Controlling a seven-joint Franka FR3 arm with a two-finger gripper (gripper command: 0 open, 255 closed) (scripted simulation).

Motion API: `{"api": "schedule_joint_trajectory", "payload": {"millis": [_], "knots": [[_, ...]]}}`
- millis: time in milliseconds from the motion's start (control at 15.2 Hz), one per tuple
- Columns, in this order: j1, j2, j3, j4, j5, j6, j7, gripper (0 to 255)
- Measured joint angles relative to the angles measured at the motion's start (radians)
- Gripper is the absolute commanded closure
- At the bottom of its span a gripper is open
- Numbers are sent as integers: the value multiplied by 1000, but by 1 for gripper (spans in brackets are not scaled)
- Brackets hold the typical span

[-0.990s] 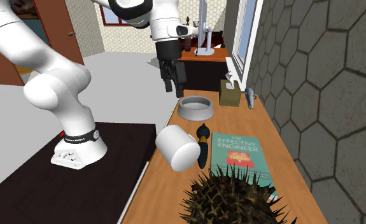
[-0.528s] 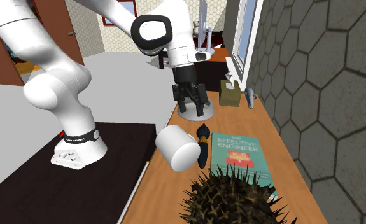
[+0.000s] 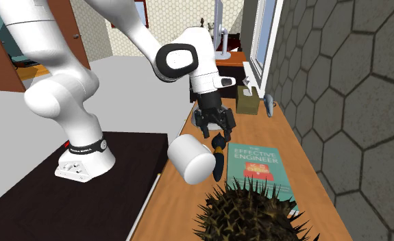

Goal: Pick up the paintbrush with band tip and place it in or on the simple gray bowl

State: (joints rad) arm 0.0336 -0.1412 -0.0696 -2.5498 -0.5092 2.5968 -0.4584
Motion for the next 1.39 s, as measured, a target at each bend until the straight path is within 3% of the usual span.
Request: {"api": "schedule_joint_trajectory", "payload": {"millis": [198, 660, 726, 1386], "knots": [[-12, 43, -5, 0, -30, 44, 20, 0], [-14, 56, -7, 4, -35, 54, 24, 0], [-14, 56, -7, 4, -35, 54, 24, 255], [-14, 56, -6, 5, -36, 54, 23, 255]]}}
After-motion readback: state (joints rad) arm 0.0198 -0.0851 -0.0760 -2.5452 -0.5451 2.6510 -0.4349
